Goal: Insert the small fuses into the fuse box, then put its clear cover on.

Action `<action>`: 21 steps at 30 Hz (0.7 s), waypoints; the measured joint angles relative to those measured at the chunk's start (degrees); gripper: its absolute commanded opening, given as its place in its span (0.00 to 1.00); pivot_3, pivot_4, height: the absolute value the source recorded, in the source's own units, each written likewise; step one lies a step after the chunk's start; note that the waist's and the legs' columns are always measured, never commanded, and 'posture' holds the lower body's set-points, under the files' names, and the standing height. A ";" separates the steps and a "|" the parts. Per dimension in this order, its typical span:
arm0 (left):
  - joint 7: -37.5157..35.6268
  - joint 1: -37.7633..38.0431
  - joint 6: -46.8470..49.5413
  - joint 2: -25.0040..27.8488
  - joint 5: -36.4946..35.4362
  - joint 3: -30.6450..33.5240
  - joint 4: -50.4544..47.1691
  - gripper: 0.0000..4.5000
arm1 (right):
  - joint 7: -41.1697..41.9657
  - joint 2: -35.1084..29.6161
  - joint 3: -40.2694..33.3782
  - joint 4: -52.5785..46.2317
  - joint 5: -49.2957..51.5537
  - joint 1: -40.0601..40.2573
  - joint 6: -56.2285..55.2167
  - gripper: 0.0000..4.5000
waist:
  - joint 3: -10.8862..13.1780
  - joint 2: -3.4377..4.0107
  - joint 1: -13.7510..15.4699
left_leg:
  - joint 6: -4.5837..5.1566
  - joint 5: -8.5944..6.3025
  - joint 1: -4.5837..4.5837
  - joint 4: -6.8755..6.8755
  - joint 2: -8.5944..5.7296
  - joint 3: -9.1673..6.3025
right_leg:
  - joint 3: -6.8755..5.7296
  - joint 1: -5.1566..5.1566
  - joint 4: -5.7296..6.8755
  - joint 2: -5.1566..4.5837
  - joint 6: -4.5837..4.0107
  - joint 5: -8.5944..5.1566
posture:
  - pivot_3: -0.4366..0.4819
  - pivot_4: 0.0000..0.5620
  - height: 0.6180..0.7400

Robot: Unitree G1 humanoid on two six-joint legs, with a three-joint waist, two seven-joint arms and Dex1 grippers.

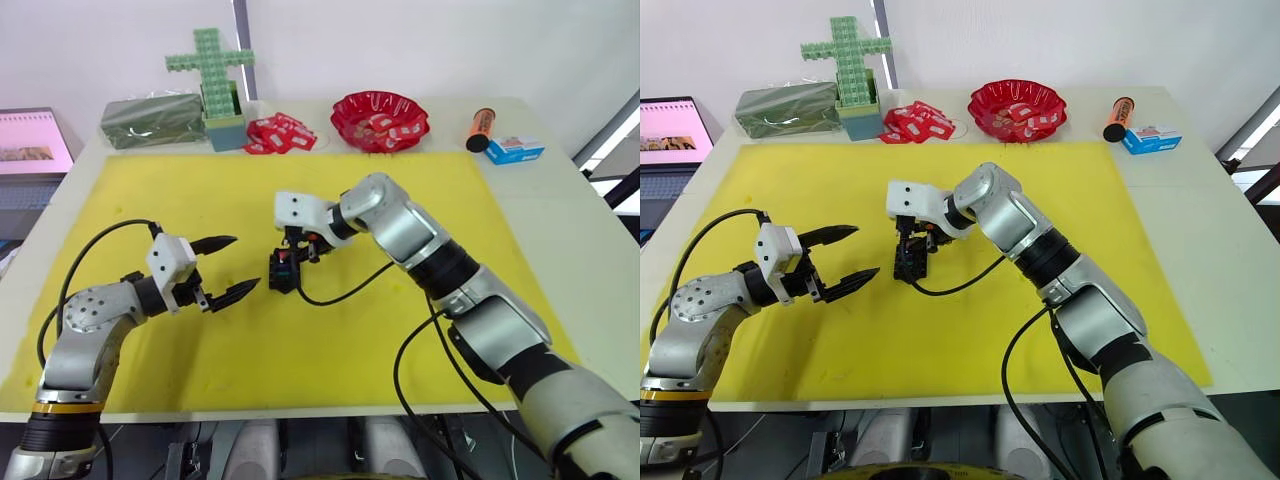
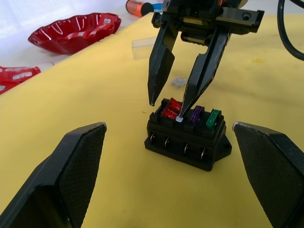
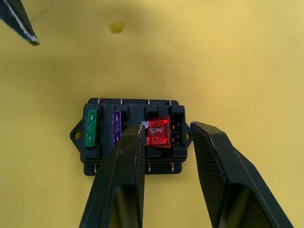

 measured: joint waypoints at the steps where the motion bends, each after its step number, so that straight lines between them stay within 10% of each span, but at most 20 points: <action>1: 0.00 0.00 0.00 0.00 0.00 0.00 0.00 1.00 | 0.14 -0.04 0.08 0.00 -0.09 0.00 -0.15 0.37 | 0.00 0.00 0.02 | 0.00 0.00 0.00 0.00 0.00 0.00 | 0.00 0.00 0.00 0.00 0.00 0.00 | 0.48 0.27 1.00; 16: 0.18 0.53 -0.09 -0.01 0.01 0.00 -0.45 1.00 | 1.73 -0.13 0.37 -0.37 -0.56 0.01 0.98 0.37 | 0.00 0.00 0.03 | 0.00 0.00 0.00 0.00 0.00 0.00 | 0.00 0.01 0.00 0.00 -0.01 -0.01 | 0.48 0.27 1.00; 21: 0.18 0.56 -0.19 -0.01 0.02 0.00 -0.44 1.00 | 1.98 -0.11 0.45 -0.37 -0.70 0.03 0.68 0.12 | 0.00 0.00 0.05 | 0.00 0.00 0.00 0.00 0.00 0.00 | 0.00 0.01 0.00 0.00 -0.01 -0.01 | 0.48 0.27 1.00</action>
